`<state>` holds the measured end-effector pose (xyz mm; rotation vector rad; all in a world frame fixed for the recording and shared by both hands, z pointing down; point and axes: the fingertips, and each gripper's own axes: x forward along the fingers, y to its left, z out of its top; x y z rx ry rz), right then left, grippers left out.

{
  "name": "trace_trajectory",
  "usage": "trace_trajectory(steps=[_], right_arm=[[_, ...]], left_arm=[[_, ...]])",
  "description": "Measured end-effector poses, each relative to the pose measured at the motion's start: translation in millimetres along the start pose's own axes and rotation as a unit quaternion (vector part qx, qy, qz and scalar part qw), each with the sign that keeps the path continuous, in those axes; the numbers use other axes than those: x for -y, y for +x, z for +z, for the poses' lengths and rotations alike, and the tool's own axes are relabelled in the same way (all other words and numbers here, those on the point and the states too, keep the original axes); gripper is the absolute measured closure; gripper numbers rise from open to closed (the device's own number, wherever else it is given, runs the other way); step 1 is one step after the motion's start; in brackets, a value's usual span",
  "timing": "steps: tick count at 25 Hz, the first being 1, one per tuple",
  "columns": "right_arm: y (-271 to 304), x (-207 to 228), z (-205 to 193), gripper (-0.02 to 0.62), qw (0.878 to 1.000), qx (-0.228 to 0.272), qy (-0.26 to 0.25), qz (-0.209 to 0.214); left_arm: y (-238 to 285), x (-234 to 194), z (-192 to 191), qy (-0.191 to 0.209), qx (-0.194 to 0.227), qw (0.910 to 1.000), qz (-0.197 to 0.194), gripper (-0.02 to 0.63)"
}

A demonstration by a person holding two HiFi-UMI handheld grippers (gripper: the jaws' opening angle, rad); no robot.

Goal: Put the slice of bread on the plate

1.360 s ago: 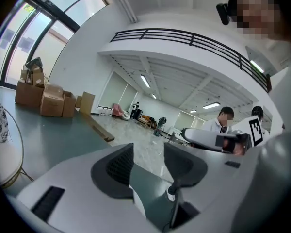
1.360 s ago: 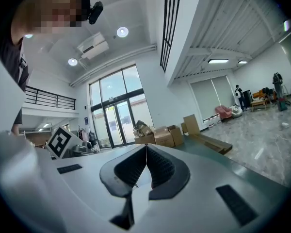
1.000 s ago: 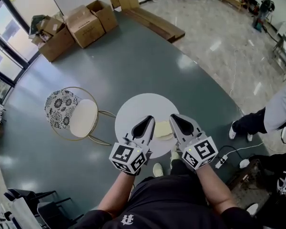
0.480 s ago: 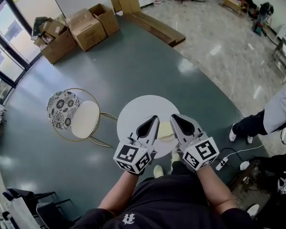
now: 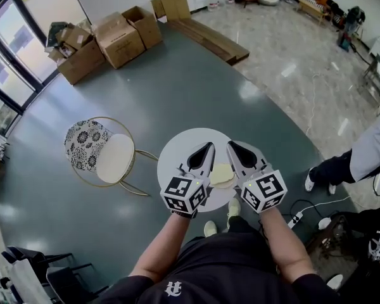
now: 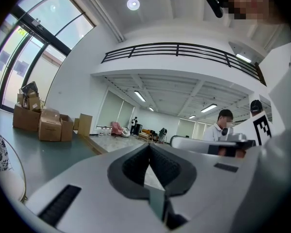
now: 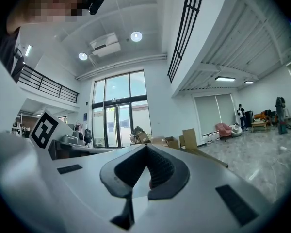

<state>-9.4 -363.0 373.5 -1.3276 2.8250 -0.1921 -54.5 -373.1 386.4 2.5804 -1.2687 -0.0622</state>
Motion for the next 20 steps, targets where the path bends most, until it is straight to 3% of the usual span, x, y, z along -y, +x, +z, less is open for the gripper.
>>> trace_trajectory(steps=[20], right_arm=[[-7,5,-3,0.591,1.000,-0.004,0.005,0.001]], left_arm=[[3,9,-2,-0.002,-0.002,1.0000,-0.002,0.600]])
